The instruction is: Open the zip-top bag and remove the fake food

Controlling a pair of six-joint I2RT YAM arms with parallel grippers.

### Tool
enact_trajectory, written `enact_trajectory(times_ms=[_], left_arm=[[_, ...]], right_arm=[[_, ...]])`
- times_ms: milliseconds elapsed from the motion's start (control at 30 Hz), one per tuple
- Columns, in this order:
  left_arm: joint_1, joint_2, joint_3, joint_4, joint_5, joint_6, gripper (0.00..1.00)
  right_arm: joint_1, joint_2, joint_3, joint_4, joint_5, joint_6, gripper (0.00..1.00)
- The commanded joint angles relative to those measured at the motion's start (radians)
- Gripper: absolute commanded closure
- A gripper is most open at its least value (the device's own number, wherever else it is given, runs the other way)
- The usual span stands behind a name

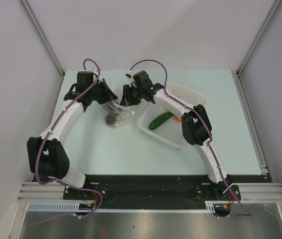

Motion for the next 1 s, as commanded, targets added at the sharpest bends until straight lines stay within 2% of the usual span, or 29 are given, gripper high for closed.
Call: enact_trajectory(times_ms=[0, 267, 533, 767, 967], left_arm=[[-0.002, -0.036, 0.037, 0.038, 0.042, -0.023, 1.0], [-0.03, -0.017, 0.044, 0.042, 0.048, -0.026, 1.0], [-0.064, -0.009, 0.037, 0.048, 0.042, -0.029, 1.0], [-0.074, -0.008, 0.03, 0.039, 0.041, -0.015, 1.0], [-0.074, -0.016, 0.02, 0.031, 0.042, -0.008, 1.0]], right_arm=[[0.006, 0.047, 0.083, 0.045, -0.001, 0.024, 0.57], [0.003, 0.127, 0.093, 0.113, -0.022, 0.119, 0.52], [0.0, 0.184, 0.094, 0.153, -0.015, 0.208, 0.37], [0.008, 0.241, 0.116, 0.156, -0.018, 0.262, 0.37], [0.026, 0.282, 0.152, 0.089, 0.013, 0.219, 0.37]])
